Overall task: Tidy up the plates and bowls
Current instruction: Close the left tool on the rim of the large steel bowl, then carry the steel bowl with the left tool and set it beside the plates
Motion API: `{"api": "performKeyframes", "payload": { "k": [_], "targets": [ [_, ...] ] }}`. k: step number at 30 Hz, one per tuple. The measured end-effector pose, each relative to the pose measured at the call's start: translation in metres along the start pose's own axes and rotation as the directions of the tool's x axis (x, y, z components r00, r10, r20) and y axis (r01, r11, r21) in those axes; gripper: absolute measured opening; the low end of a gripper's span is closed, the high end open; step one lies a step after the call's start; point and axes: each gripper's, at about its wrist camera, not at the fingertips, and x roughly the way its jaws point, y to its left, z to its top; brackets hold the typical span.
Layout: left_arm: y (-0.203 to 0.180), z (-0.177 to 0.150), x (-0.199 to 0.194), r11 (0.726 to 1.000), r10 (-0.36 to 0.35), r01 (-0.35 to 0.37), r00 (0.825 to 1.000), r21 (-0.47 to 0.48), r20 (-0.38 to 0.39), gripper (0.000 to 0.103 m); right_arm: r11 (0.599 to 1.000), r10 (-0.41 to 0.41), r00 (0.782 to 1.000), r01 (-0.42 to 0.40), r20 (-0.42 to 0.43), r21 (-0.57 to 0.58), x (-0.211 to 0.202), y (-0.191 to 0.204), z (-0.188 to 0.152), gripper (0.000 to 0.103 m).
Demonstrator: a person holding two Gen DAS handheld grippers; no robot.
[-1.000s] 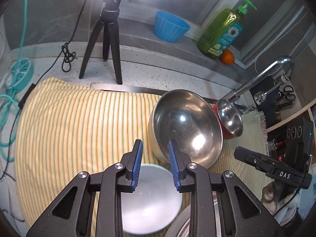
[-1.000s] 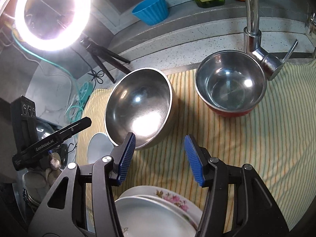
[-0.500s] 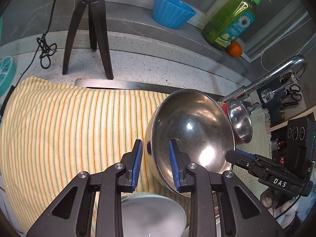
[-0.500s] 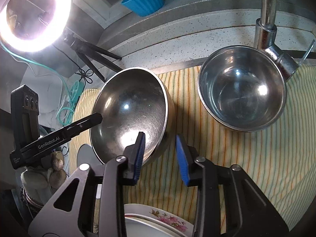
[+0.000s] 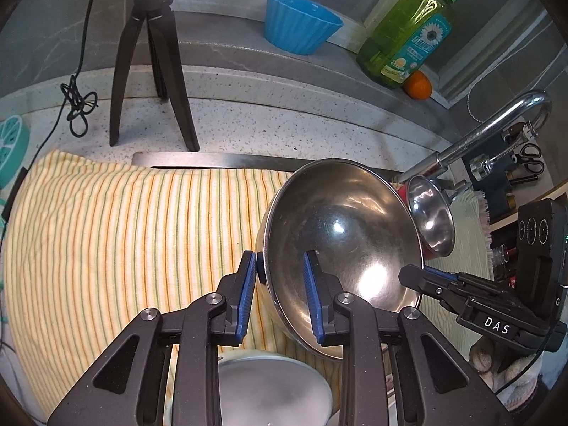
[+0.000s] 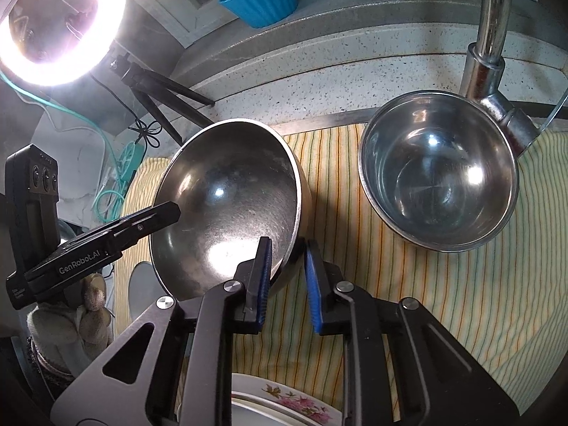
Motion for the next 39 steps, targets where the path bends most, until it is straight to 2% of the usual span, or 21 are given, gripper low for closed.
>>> {"api": "performKeyframes", "payload": {
  "k": [9, 20, 29, 39],
  "targets": [
    [-0.007, -0.005, -0.036, 1.0, -0.021, 0.021, 0.997, 0.004, 0.074, 0.025, 0.999, 0.022, 0.999, -0.021, 0.045, -0.034, -0.029, 0.012, -0.004, 0.019],
    [-0.006, -0.032, -0.083, 1.0, -0.019, 0.021, 0.988, -0.011, 0.155, 0.025, 0.993, 0.062, 0.996, -0.056, 0.059, -0.104, -0.054, 0.038, -0.022, 0.019],
    [-0.003, -0.06, -0.115, 1.0, -0.002, 0.008, 0.978, -0.027, 0.207, 0.025, 0.983, 0.092, 0.994, -0.082, 0.055, -0.163, -0.071, 0.063, -0.044, 0.019],
    [0.015, -0.109, -0.148, 0.996, 0.035, -0.015, 0.969, -0.084, 0.245, 0.025, 0.962, 0.129, 0.991, -0.121, 0.017, -0.246, -0.077, 0.099, -0.077, 0.019]
  ]
}}
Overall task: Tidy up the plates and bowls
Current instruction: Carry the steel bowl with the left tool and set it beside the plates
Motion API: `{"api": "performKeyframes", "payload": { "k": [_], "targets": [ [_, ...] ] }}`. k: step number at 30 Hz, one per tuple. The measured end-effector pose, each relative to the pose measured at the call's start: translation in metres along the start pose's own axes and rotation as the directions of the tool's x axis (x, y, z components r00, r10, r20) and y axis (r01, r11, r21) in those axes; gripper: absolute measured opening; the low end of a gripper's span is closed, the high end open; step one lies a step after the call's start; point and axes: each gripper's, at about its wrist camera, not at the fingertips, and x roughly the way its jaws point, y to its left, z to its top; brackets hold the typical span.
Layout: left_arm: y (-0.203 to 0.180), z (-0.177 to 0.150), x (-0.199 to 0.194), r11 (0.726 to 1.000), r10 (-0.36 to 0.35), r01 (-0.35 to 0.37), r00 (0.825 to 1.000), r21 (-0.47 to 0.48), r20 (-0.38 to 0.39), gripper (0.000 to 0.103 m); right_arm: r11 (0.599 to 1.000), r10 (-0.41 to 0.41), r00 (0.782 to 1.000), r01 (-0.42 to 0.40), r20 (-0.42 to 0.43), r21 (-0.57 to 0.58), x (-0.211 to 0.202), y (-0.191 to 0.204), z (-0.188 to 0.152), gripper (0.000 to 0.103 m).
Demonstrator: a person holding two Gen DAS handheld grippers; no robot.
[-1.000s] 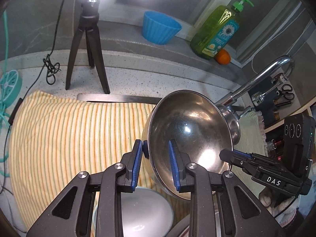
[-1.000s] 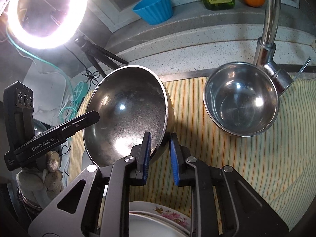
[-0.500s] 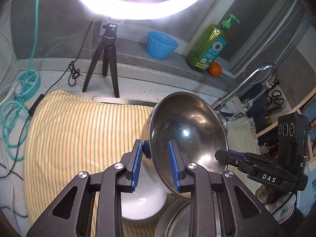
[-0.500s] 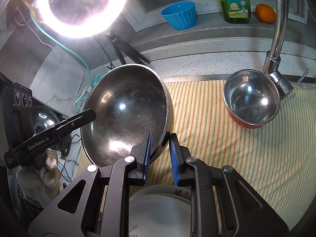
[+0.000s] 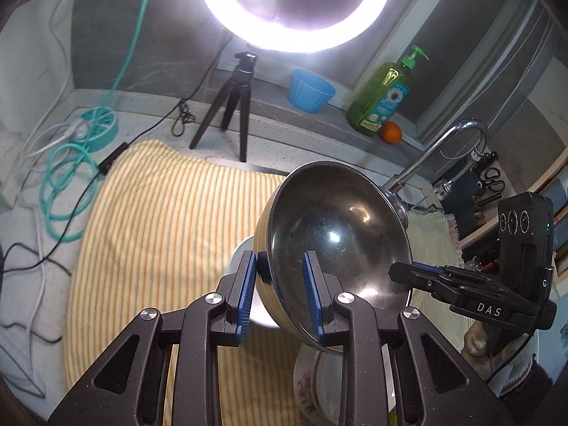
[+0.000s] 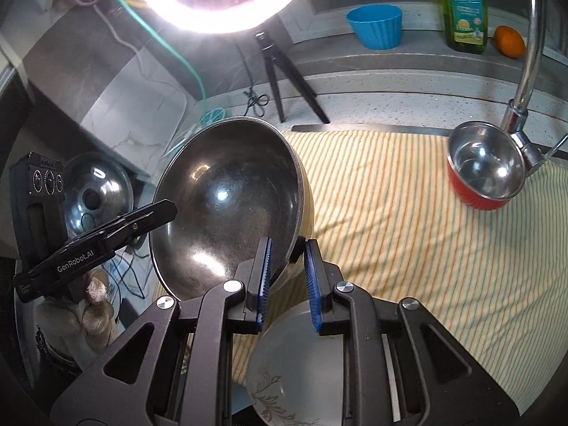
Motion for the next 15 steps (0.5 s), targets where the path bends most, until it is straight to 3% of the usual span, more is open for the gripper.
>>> {"api": "performKeyframes", "payload": {
  "k": [15],
  "targets": [
    [0.058, -0.069, -0.037, 0.985, 0.082, -0.084, 0.996, -0.153, -0.018, 0.025, 0.988, 0.028, 0.994, -0.044, -0.11, -0.151, 0.038, 0.073, -0.051, 0.02]
  ]
}}
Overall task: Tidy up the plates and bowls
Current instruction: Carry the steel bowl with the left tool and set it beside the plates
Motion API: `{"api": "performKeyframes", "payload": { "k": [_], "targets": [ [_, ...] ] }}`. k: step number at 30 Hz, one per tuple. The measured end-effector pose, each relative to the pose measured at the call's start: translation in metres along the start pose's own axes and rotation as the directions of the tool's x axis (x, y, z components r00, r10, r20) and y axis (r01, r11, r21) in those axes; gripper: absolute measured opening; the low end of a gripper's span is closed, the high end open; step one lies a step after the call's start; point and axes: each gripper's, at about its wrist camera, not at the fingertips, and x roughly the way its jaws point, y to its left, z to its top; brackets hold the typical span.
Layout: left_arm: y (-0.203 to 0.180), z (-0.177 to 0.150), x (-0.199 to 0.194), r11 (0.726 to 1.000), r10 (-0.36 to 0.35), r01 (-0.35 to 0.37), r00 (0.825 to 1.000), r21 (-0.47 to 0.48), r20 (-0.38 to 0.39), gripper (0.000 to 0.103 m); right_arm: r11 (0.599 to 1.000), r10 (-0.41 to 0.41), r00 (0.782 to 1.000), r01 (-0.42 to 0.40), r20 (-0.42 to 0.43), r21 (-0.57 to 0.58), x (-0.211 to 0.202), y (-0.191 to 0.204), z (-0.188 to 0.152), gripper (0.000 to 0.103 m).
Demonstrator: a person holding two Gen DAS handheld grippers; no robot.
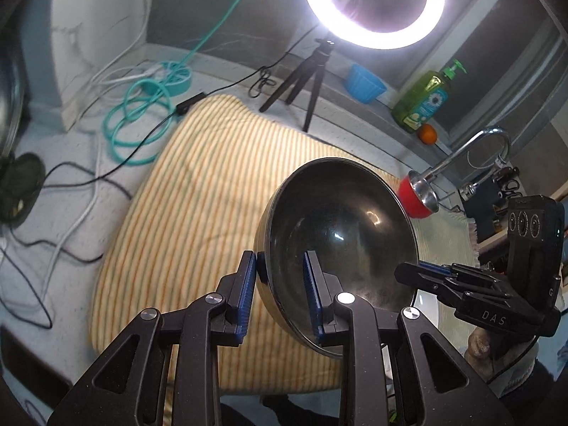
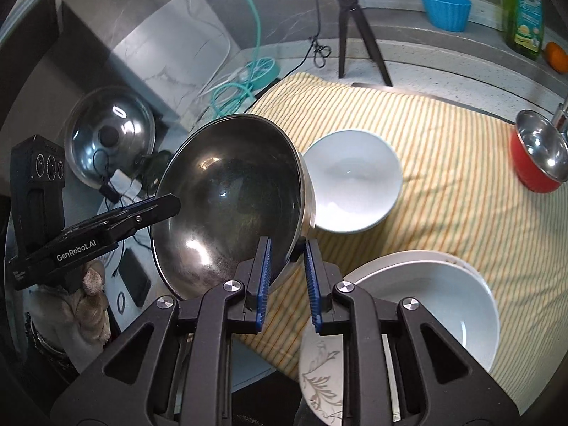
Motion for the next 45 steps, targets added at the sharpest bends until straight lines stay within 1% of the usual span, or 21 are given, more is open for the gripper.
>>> {"api": "performKeyframes", "payload": {
  "k": [6, 17, 27, 35, 40, 41, 42, 45],
  "targets": [
    [0.018, -0.015, -0.003, 0.998, 0.011, -0.011, 1.0, -0.058, -0.004, 0.025, 0.999, 0.007, 0.999, -0.008, -0.042, -0.035, 0.018, 0.016, -0.009, 0.02],
    [0.039, -0.035, 0.009, 0.994, 0.031, -0.036, 0.998, -0.102, -0.046, 0.025, 0.998, -0.007, 0.994, 0.0, -0.108, -0.064, 0.044, 0.021, -0.022, 0.02],
    [0.045, -0.044, 0.026, 0.994, 0.049, -0.058, 0.994, -0.095, -0.094, 0.025, 0.997, -0.035, 0.988, 0.024, -0.151, -0.074, 0.066, 0.019, -0.031, 0.02],
    [0.041, -0.042, 0.028, 0.995, 0.056, -0.063, 0.994, -0.071, -0.09, 0.025, 0.997, -0.037, 0.987, 0.027, -0.157, -0.067, 0.069, 0.017, -0.03, 0.02],
    [0.041, -0.043, 0.028, 0.995, 0.058, -0.065, 0.994, -0.07, -0.093, 0.025, 0.997, -0.034, 0.988, 0.024, -0.148, -0.069, 0.066, 0.017, -0.029, 0.023],
    [0.041, -0.042, 0.028, 0.995, 0.059, -0.066, 0.994, -0.07, -0.092, 0.025, 0.997, -0.043, 0.989, 0.034, -0.141, -0.069, 0.065, 0.016, -0.029, 0.023],
    [0.041, -0.042, 0.027, 0.995, 0.062, -0.068, 0.994, -0.07, -0.09, 0.025, 0.997, -0.044, 0.989, 0.034, -0.138, -0.07, 0.063, 0.016, -0.029, 0.025],
    [0.041, -0.039, 0.023, 0.995, 0.07, -0.075, 0.995, -0.068, -0.077, 0.025, 0.998, -0.036, 0.992, 0.029, -0.122, -0.059, 0.057, 0.013, -0.028, 0.041]
  ]
}}
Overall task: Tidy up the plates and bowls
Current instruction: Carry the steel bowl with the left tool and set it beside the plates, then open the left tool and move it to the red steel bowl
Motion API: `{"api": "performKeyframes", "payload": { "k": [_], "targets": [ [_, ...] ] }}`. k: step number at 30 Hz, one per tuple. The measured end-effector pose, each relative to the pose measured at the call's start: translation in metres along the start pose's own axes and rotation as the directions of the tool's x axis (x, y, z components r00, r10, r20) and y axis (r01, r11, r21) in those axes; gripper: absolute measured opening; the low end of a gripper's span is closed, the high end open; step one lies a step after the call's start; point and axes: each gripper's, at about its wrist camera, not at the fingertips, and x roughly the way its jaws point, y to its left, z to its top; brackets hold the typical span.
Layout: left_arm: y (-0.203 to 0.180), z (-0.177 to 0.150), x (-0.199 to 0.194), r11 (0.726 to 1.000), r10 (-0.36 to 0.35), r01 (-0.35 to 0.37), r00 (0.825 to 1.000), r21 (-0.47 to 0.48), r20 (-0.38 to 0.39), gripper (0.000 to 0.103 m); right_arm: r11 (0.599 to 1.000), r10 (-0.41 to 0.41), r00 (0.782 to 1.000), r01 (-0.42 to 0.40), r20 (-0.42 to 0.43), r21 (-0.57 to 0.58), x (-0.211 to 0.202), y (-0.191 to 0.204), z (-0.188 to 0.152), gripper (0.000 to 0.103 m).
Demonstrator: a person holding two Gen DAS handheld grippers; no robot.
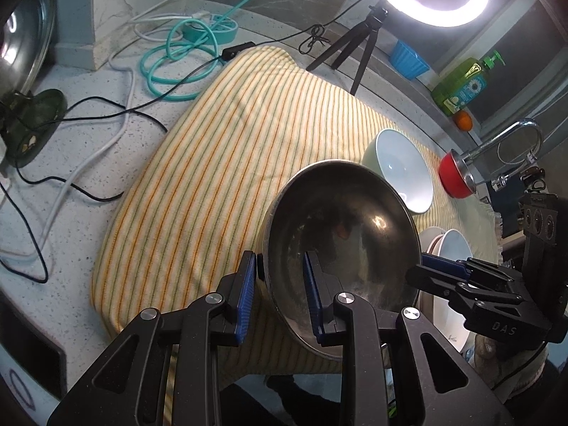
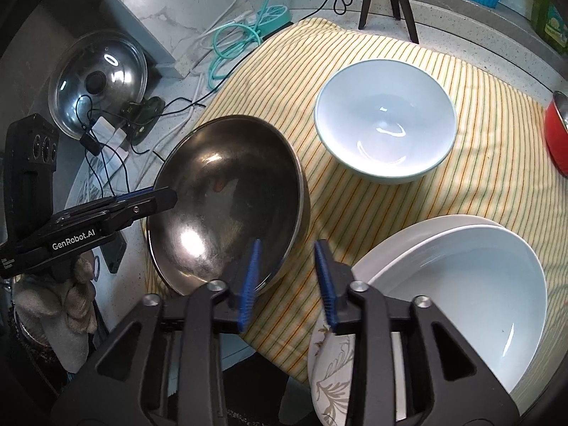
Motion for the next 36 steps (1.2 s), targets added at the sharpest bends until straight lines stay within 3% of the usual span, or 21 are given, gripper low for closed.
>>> {"api": "performKeyframes", "payload": {
  "k": [6, 9, 18, 27, 36],
  "targets": [
    [-0.005, 0.008, -0.013, 1.0, 0.017, -0.018, 0.999, 0.012, 0.04, 0.025, 1.0, 0.005, 0.998, -0.006, 0.058, 0.017, -0.022, -0.006, 0.002, 0.045],
    [-0.012, 0.012, -0.019, 0.999, 0.017, -0.018, 0.998, 0.027, 0.064, 0.025, 1.0, 0.0, 0.996, -0.002, 0.091, 0.02, -0.035, -0.009, 0.002, 0.053],
    [-0.059, 0.033, -0.026, 0.993, -0.06, 0.048, 0.993, 0.107, 0.106, 0.025, 0.998, -0.046, 0.979, 0.038, 0.197, 0.041, -0.082, -0.034, 0.001, 0.059],
    [-0.121, 0.046, -0.006, 0.971, -0.147, 0.131, 0.987, 0.197, 0.066, 0.025, 0.987, -0.11, 0.962, 0.076, 0.25, 0.14, -0.123, -0.094, -0.009, 0.059],
    [-0.192, 0.065, 0.032, 0.94, -0.214, 0.203, 0.977, 0.275, 0.009, 0.025, 0.947, -0.208, 0.936, 0.12, 0.284, 0.297, -0.156, -0.182, -0.016, 0.059]
  ]
}}
